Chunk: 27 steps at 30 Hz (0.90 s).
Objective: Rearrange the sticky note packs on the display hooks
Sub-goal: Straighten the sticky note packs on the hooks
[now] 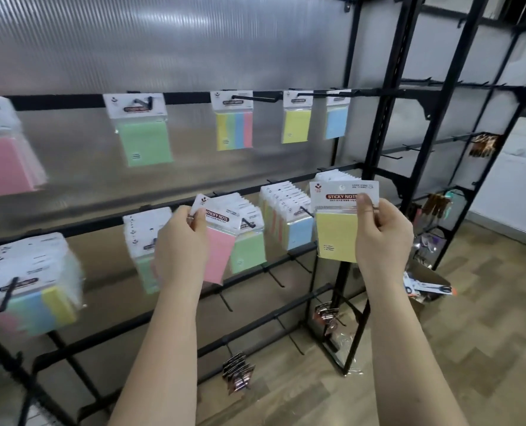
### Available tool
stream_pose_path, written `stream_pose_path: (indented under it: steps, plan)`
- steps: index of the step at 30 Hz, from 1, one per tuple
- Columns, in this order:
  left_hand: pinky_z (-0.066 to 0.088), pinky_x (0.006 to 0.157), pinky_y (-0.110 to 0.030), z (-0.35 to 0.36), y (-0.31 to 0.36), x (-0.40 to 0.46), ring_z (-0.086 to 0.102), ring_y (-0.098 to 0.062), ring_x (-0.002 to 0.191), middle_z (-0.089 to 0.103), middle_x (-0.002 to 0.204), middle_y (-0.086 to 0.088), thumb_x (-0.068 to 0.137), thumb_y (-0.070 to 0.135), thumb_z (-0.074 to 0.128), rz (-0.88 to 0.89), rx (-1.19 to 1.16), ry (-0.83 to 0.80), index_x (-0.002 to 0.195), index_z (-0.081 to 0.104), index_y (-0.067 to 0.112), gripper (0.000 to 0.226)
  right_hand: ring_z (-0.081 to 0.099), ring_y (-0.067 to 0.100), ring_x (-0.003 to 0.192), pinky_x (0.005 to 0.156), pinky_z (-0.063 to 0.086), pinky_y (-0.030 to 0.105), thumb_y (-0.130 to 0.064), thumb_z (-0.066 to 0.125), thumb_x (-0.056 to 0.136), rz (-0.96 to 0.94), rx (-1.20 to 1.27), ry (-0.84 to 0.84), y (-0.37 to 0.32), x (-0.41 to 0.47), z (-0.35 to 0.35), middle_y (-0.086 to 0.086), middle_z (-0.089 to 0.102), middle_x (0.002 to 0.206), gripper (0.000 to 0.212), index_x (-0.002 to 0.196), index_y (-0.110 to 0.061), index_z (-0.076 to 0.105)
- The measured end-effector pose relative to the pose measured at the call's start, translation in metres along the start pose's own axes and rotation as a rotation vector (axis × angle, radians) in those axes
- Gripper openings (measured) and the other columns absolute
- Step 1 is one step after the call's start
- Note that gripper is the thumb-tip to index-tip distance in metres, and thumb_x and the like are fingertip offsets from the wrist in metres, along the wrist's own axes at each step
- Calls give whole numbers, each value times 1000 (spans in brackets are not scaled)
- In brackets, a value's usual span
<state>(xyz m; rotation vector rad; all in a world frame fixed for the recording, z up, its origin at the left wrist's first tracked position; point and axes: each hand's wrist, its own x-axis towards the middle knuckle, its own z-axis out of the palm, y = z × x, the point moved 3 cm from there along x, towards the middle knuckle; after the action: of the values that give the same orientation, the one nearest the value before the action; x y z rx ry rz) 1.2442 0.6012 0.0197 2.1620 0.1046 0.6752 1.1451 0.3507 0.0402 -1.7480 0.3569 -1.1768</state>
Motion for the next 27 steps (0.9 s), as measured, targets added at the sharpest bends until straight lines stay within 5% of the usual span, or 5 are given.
stream_pose_path:
  steps: [5, 11, 16, 23, 27]
  plan:
    - [27, 53, -29, 52, 40, -25, 45, -26, 66, 51, 72, -1, 97, 34, 43, -65, 10, 16, 70, 38, 18, 32, 55, 43, 72, 55, 39, 38, -37, 51, 96, -23, 68, -87, 34, 67, -36, 30, 59, 80, 48, 81, 8, 55]
    - [21, 47, -27, 92, 83, -45, 46, -28, 70, 50, 71, 3, 98, 34, 42, -128, 86, 86, 72, 41, 17, 30, 62, 26, 70, 59, 49, 38, -35, 57, 94, 11, 149, -210, 47, 128, -50, 12, 67, 75, 27, 72, -20, 64]
    - [20, 46, -27, 108, 98, -40, 40, -17, 56, 47, 63, 5, 97, 32, 42, -147, 90, 133, 64, 35, 16, 37, 58, 6, 58, 47, 42, 16, -32, 57, 94, 21, 233, -276, 49, 158, -38, 15, 68, 75, 30, 77, -9, 65]
    - [33, 58, -32, 129, 103, -3, 42, -24, 61, 47, 61, 2, 96, 33, 40, -108, 103, 149, 66, 37, 13, 36, 55, 3, 56, 52, 44, 22, -34, 58, 93, 108, 375, -270, 41, 189, 4, -14, 61, 57, 32, 65, -22, 65]
    - [23, 49, -29, 138, 101, 29, 38, -23, 59, 46, 63, -4, 96, 29, 41, -97, 89, 148, 69, 38, 9, 34, 54, 14, 68, 62, 44, 29, -35, 58, 93, 107, 438, -244, 33, 208, 32, 19, 69, 82, 41, 84, 3, 69]
